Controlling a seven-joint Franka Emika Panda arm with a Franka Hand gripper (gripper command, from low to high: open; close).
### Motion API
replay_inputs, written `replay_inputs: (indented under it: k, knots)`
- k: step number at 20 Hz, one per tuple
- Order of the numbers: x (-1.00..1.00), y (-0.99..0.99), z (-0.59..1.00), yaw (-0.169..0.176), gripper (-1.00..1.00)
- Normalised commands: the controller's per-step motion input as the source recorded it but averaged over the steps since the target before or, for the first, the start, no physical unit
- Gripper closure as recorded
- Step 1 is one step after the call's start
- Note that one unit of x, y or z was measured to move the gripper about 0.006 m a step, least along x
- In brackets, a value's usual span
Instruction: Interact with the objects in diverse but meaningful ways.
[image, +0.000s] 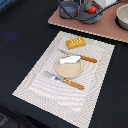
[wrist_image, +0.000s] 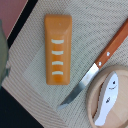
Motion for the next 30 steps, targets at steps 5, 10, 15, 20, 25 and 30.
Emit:
replay_inputs:
  k: [5,10,15,20,25,30]
  knots:
    - [0.29,-0.25,0.00,-0.151,-1.00]
    - [0.33,-0.27,0.11,-0.169,-1.00]
    - [0.38,-0.22,0.14,-0.138,-1.00]
    - [0.05,-0.18,-0.01,-0.019,-1.00]
    - [0.16,-0.53,0.20,-0.006,-1.00]
    - [0.16,-0.60,0.29,-0.001,-1.00]
